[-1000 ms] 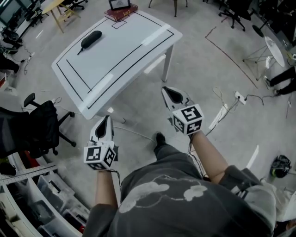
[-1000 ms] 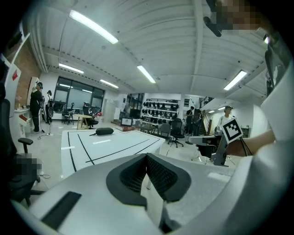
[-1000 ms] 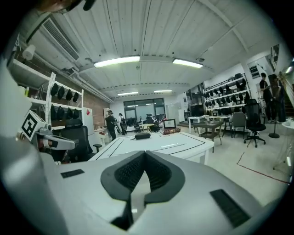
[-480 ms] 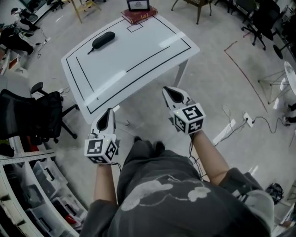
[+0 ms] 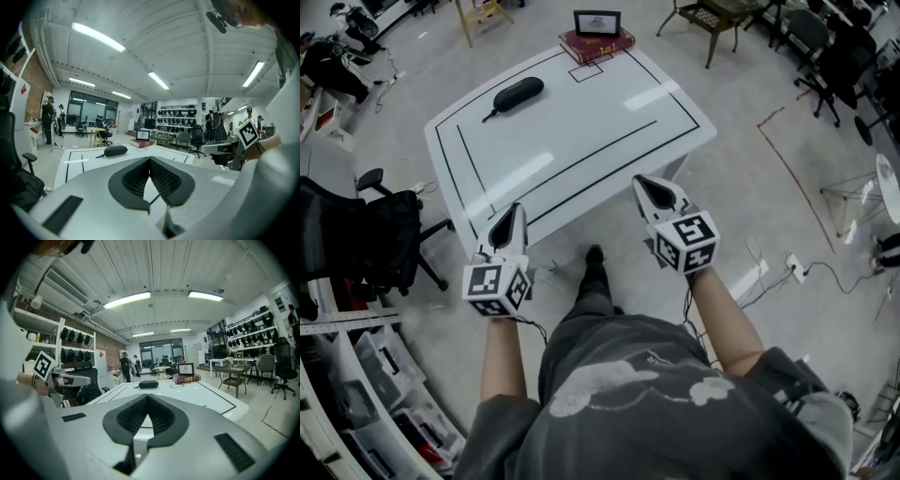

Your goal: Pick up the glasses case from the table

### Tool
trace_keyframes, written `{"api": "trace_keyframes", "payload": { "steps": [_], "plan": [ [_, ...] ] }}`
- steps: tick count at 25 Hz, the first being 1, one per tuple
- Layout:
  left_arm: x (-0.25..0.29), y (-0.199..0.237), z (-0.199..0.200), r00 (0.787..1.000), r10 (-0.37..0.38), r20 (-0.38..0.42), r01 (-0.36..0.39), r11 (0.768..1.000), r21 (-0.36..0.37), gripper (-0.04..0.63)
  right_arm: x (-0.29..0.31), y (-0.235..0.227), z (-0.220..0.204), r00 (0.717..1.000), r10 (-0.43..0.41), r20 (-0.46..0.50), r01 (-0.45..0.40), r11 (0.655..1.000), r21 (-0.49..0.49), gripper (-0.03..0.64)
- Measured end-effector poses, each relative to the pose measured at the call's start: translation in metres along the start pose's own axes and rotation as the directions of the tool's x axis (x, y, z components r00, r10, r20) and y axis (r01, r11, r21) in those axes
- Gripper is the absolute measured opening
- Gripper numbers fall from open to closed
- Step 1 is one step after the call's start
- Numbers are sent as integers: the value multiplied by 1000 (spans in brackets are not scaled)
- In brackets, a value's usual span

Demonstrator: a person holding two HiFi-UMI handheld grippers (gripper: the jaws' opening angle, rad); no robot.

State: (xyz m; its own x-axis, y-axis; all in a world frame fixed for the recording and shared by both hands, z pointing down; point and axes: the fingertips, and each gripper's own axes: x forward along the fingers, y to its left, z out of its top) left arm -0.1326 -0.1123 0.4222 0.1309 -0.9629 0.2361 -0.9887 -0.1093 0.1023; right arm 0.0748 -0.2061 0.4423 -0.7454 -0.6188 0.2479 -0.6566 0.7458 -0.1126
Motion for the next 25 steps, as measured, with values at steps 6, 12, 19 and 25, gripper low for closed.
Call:
{"api": "trace_keyframes", "payload": {
  "steps": [6,12,19,25],
  "plan": [
    [62,44,20,1000,-13,-21,13,1000,-4,3,64,-34,22,1000,-19,-15,19,1000,-1,0],
    [123,79,31,995,-63,-71,61,998,-28,3,133,-45,41,999,6,-45,-6,1000,-16,0],
    [180,116,52,985,-131,-116,130,991,-16,36,205,-51,66,998,28,-60,-29,999,-25,0],
    [225,132,50,950,-241,-199,256,965,52,279,249,-53,63,994,43,-101,-44,999,-11,0]
  ]
}}
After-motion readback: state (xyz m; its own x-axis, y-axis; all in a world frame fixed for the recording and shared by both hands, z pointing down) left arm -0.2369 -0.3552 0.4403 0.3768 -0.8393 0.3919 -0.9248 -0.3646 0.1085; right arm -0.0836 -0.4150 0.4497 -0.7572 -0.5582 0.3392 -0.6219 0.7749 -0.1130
